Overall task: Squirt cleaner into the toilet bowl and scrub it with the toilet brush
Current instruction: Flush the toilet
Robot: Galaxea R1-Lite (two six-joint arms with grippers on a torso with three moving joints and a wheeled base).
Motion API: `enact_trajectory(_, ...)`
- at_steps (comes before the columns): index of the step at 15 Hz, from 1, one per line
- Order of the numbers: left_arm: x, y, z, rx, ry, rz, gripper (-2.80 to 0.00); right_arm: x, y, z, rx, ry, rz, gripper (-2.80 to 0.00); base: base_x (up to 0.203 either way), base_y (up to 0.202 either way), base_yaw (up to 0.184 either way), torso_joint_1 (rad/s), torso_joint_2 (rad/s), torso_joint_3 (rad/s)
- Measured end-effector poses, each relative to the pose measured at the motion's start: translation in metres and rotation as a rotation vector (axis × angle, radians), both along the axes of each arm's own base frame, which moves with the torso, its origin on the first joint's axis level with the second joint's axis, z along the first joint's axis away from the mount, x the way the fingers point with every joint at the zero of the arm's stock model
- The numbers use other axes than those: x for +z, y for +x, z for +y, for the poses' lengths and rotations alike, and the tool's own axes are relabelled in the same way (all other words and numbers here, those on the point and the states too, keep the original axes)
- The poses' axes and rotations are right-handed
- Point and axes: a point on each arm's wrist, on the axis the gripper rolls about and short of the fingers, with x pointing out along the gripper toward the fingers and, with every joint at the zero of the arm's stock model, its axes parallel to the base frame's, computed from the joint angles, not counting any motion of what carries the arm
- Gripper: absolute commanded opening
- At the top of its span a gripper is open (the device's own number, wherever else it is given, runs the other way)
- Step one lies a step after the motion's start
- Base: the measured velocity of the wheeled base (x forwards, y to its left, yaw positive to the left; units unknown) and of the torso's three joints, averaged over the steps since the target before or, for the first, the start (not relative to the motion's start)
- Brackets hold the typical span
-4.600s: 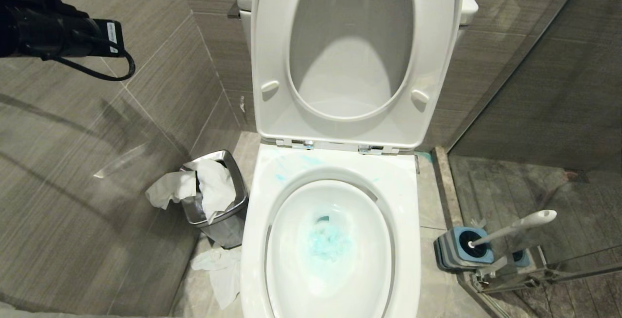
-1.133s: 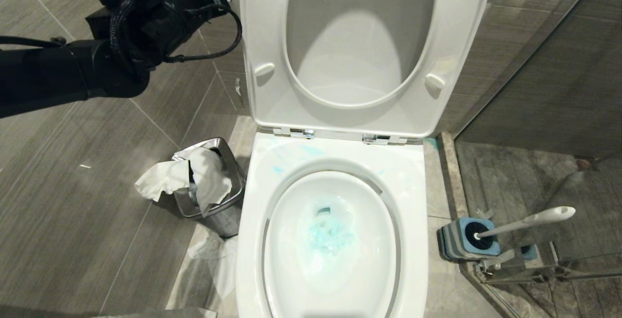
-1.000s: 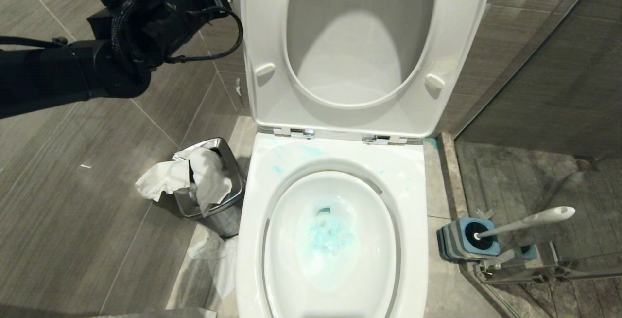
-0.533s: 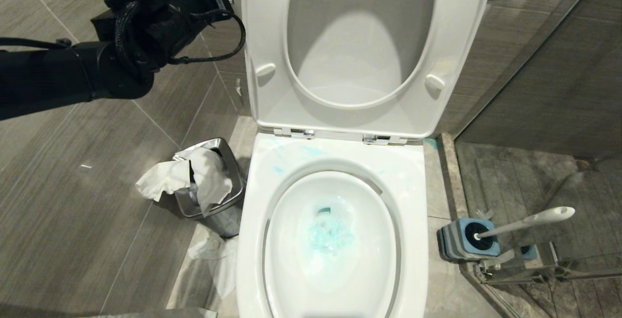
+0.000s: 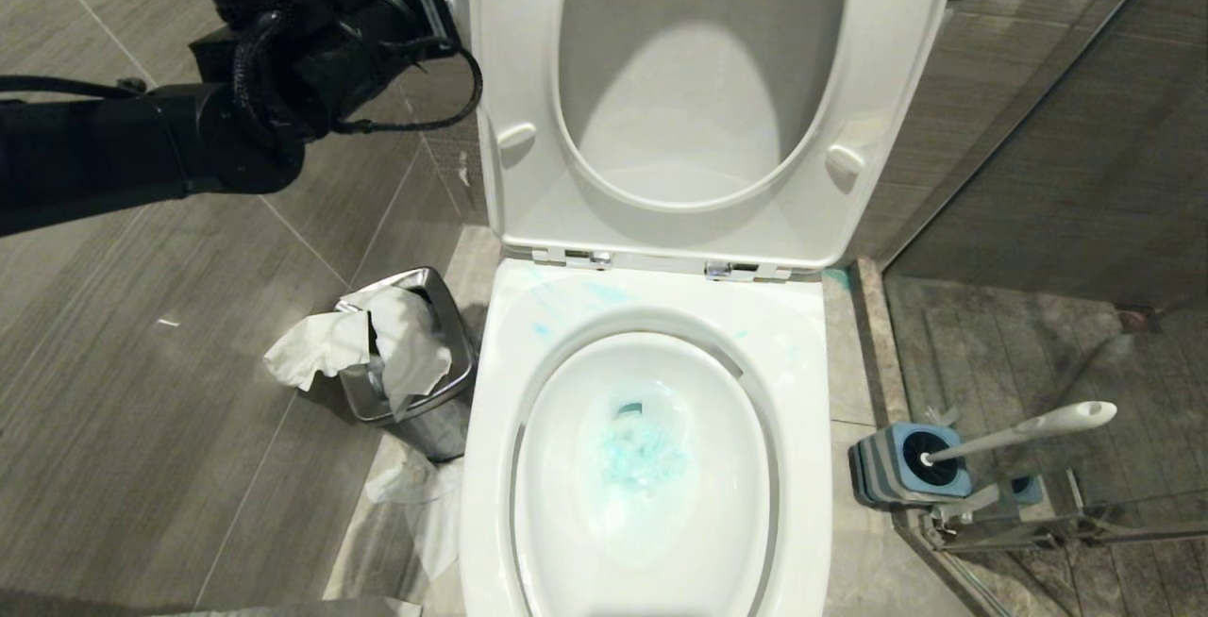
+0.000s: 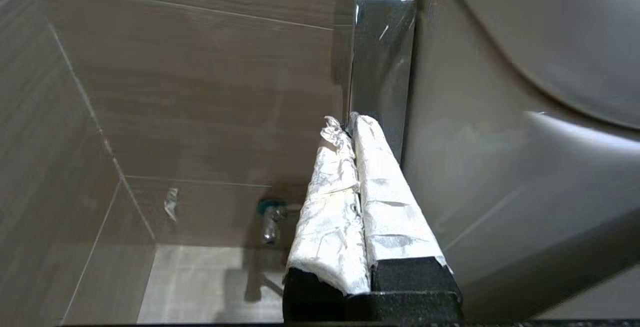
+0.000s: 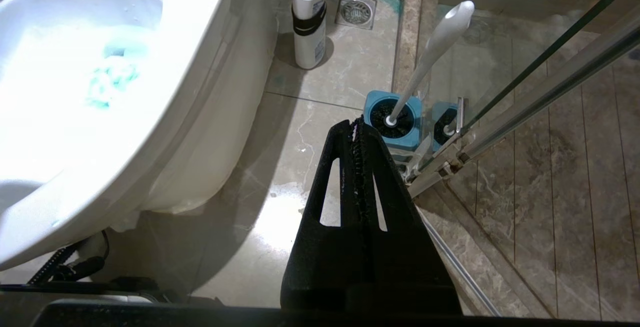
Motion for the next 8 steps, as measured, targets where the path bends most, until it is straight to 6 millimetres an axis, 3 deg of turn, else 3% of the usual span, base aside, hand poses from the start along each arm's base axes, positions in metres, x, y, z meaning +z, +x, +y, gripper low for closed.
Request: enact_trajectory(8,-0.0031,0.0022,-0.0017,-0.005,0.011,0.006,-2.8,0.0,0.0,0.0,0.001,0.0,0.0,-2.8,0.0,0.0,0.0,0.0,0.0,0.0)
